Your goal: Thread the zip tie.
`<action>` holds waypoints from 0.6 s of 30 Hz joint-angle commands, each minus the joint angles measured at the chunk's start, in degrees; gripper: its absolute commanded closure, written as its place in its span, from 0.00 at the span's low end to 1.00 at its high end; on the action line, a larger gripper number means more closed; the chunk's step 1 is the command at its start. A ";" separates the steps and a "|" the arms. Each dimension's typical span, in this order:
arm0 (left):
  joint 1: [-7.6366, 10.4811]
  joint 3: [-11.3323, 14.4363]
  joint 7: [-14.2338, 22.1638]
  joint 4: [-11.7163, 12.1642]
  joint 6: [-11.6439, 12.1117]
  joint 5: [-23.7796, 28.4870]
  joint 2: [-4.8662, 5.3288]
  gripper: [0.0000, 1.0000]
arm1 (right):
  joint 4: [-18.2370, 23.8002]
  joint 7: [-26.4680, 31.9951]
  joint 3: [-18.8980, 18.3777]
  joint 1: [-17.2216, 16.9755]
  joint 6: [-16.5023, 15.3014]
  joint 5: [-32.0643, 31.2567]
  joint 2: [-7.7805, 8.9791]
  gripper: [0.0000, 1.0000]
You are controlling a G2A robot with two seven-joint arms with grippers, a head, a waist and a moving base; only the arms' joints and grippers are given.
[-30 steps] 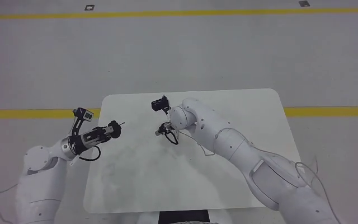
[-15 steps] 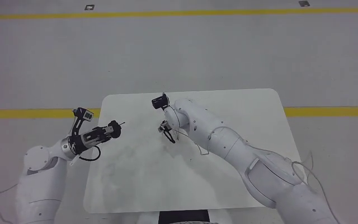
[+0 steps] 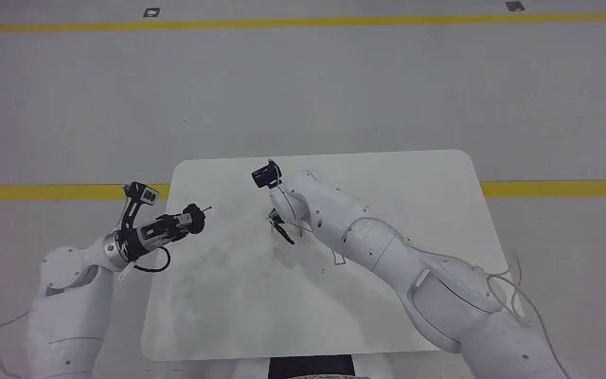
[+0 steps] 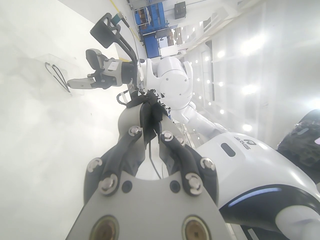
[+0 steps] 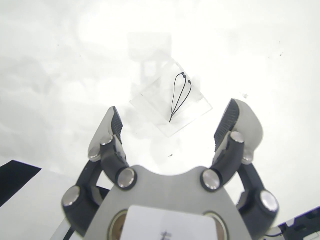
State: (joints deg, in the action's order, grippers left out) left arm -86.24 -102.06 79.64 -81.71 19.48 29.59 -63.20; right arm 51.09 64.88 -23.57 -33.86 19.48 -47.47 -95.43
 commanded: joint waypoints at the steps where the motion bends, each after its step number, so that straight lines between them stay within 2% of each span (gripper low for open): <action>1: 0.00 0.00 0.00 0.00 0.00 0.00 0.00 1.00 | -0.82 0.14 -0.23 -0.11 -0.08 0.27 -0.34 0.57; 5: 0.00 0.00 0.00 0.00 0.00 0.00 0.00 1.00 | -2.20 0.04 -0.86 -0.09 -0.64 0.46 -0.87 0.63; 11: 0.00 0.00 0.00 0.00 0.00 0.00 0.00 1.00 | -3.67 -0.02 -1.76 -0.28 -0.72 0.19 -1.45 0.62; 18: 0.00 0.00 0.00 0.00 0.00 0.00 0.00 1.00 | -5.98 -0.52 -2.15 -0.89 -0.73 -0.23 -2.36 0.67</action>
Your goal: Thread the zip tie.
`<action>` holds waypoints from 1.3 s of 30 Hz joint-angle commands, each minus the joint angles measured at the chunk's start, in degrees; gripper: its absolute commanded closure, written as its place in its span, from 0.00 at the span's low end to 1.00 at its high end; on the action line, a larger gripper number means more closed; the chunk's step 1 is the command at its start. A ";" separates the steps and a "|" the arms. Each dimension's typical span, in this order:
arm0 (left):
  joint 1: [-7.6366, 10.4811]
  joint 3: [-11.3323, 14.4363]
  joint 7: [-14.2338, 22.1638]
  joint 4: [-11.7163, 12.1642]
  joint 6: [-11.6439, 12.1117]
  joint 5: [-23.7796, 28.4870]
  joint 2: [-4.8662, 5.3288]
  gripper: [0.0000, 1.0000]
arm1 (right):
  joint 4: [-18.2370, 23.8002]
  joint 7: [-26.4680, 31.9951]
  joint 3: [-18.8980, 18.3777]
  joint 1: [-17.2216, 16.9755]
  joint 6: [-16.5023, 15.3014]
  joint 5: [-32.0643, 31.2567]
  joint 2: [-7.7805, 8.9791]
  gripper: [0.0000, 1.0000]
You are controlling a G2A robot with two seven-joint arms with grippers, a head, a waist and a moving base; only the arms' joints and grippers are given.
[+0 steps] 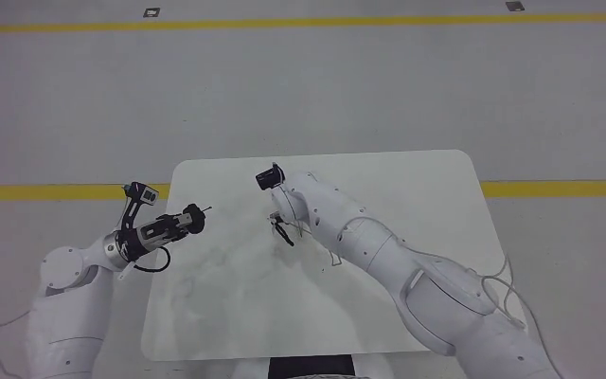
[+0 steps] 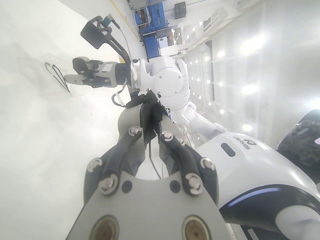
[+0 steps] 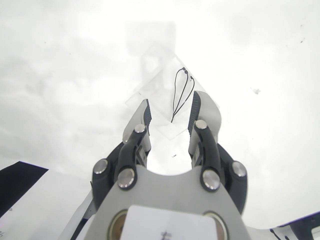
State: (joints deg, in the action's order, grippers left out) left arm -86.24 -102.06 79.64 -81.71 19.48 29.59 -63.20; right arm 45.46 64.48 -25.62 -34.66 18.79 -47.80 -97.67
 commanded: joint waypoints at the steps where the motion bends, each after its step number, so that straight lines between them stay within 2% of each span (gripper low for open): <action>1: 0.00 0.00 0.00 0.00 0.00 0.00 0.00 1.00 | -0.81 -0.34 -0.21 -0.17 -0.22 0.13 -0.28 0.67; 7: 0.00 0.00 0.00 0.00 0.00 0.00 0.00 1.00 | -3.01 -2.18 -0.92 -0.69 -0.32 0.61 -1.12 0.82; 16: 0.00 0.00 0.00 0.00 0.00 0.00 0.00 1.00 | -6.61 -3.49 -1.13 -0.98 -1.42 0.70 -2.70 0.80; 27: 0.00 0.00 0.00 0.00 0.00 0.00 0.00 1.00 | -11.62 -5.55 -1.24 -0.81 -2.35 0.78 -4.90 0.90; 39: 0.00 0.00 0.00 0.00 0.00 0.00 0.00 1.00 | -16.19 -6.83 -1.44 -0.04 -3.41 0.19 -7.03 0.87</action>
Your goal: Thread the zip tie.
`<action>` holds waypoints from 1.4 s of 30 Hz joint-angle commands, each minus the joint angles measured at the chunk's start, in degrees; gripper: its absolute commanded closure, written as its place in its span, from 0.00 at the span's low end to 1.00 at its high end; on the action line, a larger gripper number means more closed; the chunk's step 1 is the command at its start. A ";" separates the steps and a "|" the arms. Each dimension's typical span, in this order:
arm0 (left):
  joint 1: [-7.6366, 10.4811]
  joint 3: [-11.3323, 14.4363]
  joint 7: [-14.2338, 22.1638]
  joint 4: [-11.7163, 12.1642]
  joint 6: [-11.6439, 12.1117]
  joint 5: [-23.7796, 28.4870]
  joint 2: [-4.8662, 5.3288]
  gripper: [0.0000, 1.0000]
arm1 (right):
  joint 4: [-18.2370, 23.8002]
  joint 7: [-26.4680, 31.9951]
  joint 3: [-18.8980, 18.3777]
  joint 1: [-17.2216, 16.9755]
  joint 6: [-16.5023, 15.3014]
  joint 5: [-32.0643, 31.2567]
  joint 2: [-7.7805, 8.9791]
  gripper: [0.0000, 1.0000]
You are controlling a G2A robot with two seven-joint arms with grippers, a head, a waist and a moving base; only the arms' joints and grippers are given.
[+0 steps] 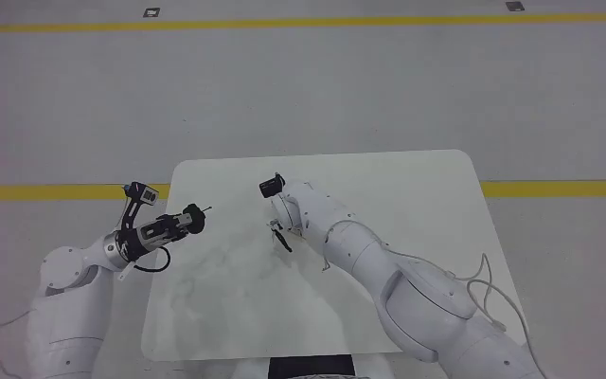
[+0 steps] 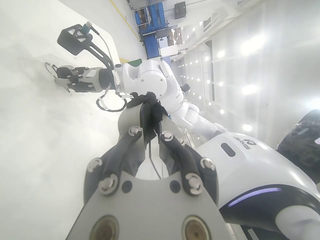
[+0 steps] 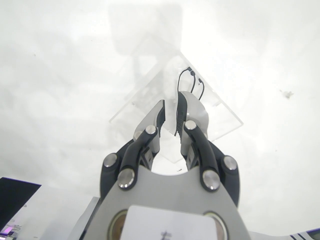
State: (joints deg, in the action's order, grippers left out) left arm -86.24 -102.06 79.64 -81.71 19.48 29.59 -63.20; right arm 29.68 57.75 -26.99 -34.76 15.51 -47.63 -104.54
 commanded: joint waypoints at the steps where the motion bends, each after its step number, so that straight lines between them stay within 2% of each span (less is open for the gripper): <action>1: 0.00 0.00 0.00 0.00 0.00 0.00 0.00 1.00 | -0.75 -0.17 -0.11 0.12 -0.25 0.02 -0.30 0.87; 11: 0.00 0.00 0.00 0.00 0.00 0.00 0.00 1.00 | -4.44 -0.94 -0.60 0.83 -1.63 0.08 -1.88 0.91; 17: 0.00 0.00 0.00 0.00 0.00 0.00 0.00 1.00 | -6.29 -1.18 -1.00 1.39 -1.82 0.11 -2.74 1.00; 29: 0.00 0.00 0.00 0.00 0.00 0.00 0.00 1.00 | -7.69 -1.35 -1.60 2.52 -1.62 -1.09 -3.76 1.00; 30: 0.00 0.00 0.00 0.00 0.00 0.00 0.00 1.00 | -7.76 -1.36 -1.65 2.53 -1.72 -1.20 -3.80 0.98; 32: 0.00 0.00 0.00 0.00 0.00 0.00 0.00 1.00 | -8.14 -1.44 -1.74 2.46 -2.13 -1.41 -3.88 0.78; 34: 0.00 0.00 0.00 0.00 0.00 0.00 0.00 1.00 | -8.58 -1.59 -1.91 2.40 -2.40 -1.47 -3.99 0.71; 42: 0.00 0.00 0.00 0.00 0.00 0.00 0.00 1.00 | -10.03 -2.41 -2.52 2.43 -3.18 -1.61 -4.45 0.76</action>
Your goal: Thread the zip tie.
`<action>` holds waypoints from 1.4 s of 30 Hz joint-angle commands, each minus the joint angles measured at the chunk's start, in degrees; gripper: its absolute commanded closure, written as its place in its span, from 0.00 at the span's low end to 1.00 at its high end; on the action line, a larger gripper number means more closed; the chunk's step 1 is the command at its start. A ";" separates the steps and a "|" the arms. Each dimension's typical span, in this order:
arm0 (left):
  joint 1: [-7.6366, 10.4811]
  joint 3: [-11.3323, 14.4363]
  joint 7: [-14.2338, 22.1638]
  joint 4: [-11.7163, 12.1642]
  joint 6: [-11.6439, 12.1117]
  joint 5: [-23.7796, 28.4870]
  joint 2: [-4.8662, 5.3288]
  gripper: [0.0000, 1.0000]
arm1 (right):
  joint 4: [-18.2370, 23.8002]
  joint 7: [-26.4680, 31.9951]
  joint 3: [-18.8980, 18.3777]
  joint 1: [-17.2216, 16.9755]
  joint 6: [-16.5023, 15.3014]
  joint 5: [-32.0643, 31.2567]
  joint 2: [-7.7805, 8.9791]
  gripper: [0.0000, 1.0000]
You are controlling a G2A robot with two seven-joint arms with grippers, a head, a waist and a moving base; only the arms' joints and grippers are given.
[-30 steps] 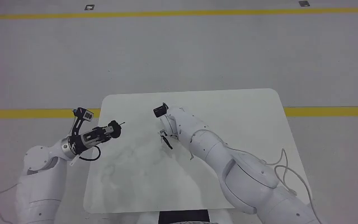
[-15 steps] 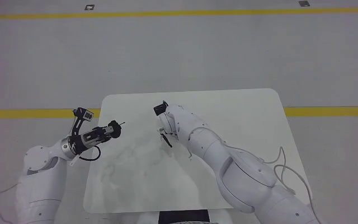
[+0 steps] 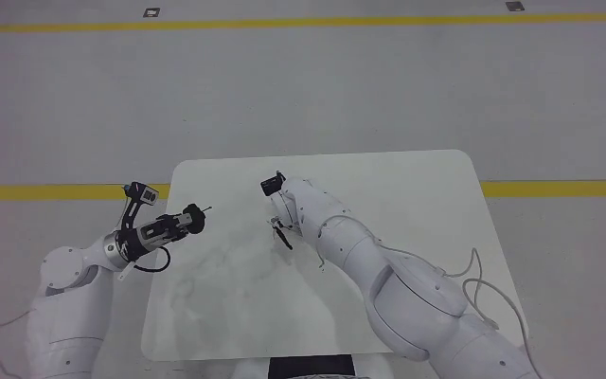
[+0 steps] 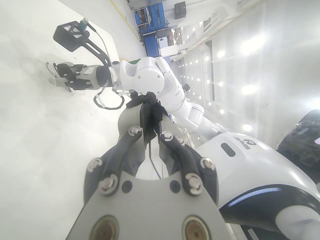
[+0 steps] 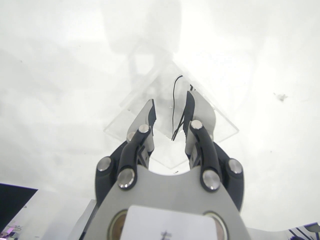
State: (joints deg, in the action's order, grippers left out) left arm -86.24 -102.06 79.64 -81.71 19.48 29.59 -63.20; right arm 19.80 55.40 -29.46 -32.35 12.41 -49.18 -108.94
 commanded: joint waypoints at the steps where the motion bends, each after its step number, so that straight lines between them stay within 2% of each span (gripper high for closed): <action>1: 0.00 0.00 0.00 0.00 0.00 0.00 0.00 1.00 | -0.31 -0.12 -0.10 0.03 -0.16 -0.11 -0.11 0.77; 4: 0.00 0.00 0.00 0.00 0.00 0.00 0.00 1.00 | -0.78 -0.23 -0.28 0.11 -0.44 -0.24 -0.30 0.79; 9: 0.00 0.00 0.00 0.00 0.00 0.00 0.00 1.00 | -1.53 -0.44 -0.54 0.09 -0.82 -0.47 -0.62 0.91; 42: 0.00 0.00 0.00 0.00 0.00 0.00 0.00 1.00 | -3.29 -0.93 -2.18 0.39 -0.79 -2.30 -2.01 0.83</action>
State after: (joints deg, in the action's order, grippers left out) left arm -86.24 -102.06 79.64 -81.71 19.48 29.59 -63.20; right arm 16.50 54.49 -31.58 -31.99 11.55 -51.44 -110.93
